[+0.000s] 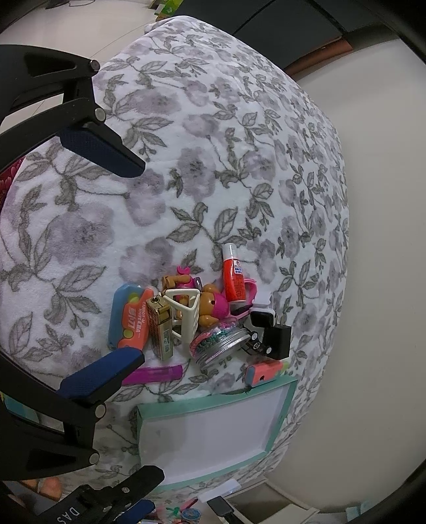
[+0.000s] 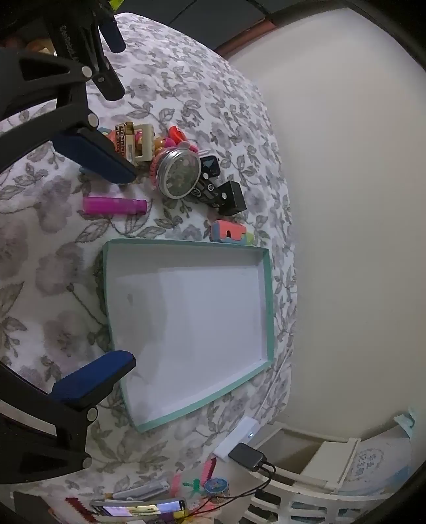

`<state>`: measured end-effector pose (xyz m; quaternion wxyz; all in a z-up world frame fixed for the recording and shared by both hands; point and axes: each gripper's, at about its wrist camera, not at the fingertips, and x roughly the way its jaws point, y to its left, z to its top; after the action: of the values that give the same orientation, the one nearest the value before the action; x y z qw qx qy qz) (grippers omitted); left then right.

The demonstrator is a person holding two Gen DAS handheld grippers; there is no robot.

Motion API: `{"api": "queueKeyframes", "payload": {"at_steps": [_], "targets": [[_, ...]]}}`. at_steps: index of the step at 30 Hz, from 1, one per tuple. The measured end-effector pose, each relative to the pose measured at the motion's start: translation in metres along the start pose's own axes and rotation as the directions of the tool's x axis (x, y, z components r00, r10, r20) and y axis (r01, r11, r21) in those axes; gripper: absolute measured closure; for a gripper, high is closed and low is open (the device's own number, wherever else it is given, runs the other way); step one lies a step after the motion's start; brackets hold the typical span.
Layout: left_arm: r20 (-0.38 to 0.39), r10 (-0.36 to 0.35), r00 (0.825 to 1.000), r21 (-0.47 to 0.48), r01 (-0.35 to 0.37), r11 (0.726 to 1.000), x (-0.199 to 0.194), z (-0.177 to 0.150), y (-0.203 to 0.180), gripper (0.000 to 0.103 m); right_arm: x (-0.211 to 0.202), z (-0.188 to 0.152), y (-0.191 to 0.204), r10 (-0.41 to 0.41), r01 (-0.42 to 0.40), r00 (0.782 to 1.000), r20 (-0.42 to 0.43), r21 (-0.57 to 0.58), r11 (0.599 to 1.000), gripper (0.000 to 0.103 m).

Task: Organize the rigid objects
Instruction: 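Move both grippers toward the pile of items beside the tray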

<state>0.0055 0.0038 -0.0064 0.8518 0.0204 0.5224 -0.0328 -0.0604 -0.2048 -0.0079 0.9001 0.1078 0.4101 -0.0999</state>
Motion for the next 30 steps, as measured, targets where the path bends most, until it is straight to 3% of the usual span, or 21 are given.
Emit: {"api": "queueKeyframes", "payload": {"at_steps": [23,30], "targets": [[-0.004,-0.006,1.000,-0.014,0.005,1.000,0.003,0.000,0.000,0.000,0.001,0.000,-0.001,-0.019,0.020,1.000,0.011,-0.002,1.000,0.000],[-0.039,-0.010,0.999,-0.051,0.008,0.999,0.017,0.009,0.002,0.000,0.007,0.006,0.006,-0.005,0.004,1.000,-0.008,-0.036,0.999,0.000]]}}
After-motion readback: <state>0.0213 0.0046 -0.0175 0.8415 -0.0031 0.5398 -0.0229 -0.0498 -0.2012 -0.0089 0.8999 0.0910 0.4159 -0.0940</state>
